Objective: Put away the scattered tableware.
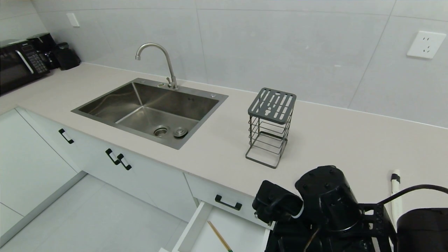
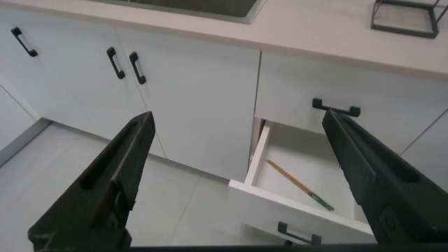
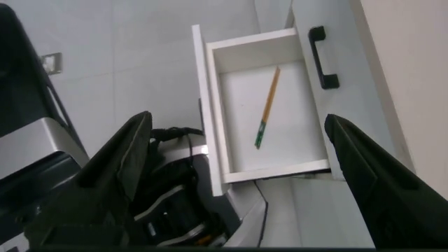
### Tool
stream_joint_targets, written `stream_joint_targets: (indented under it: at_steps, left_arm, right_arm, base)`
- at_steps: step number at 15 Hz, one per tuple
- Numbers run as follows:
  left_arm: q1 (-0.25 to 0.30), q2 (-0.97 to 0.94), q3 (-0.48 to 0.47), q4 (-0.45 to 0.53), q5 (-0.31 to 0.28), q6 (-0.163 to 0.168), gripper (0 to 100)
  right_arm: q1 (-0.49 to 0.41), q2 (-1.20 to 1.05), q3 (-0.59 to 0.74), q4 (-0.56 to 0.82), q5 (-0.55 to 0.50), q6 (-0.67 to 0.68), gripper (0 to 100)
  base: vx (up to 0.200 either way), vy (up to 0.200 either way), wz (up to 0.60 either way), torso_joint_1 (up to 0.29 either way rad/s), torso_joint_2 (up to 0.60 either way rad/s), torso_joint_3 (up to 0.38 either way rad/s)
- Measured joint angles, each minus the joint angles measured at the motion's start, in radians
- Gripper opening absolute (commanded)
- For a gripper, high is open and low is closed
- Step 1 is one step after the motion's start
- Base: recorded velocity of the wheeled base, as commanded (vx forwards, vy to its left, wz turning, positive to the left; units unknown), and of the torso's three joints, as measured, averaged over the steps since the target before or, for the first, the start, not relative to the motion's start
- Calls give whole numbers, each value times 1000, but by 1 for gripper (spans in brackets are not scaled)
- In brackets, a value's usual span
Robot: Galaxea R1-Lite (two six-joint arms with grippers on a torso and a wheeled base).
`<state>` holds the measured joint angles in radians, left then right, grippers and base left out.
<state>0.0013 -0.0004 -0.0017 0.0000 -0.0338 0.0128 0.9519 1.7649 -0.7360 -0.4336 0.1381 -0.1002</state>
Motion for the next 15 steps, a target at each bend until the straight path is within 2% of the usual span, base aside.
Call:
stream_joint_targets:
  at_steps: [2, 5, 10, 15]
  left_arm:
    - [0, 0, 0, 0, 0, 0, 100]
    - [0, 0, 0, 0, 0, 0, 100]
    - [0, 0, 0, 0, 0, 0, 100]
    - [0, 0, 0, 0, 0, 0, 100]
  right_arm:
    - [-24, 6, -34, 98, 17, -33, 100]
    - [-63, 3, -27, 109, 7, -65, 100]
    - [-133, -49, 156, -30, -61, -67, 100]
    - [-245, -85, 168, -86, -61, -70, 100]
  base:
    - [0, 0, 0, 56, -105, -51]
    - [0, 0, 0, 0, 0, 0]
    - [0, 0, 0, 0, 0, 0]
    - [0, 0, 0, 0, 0, 0]
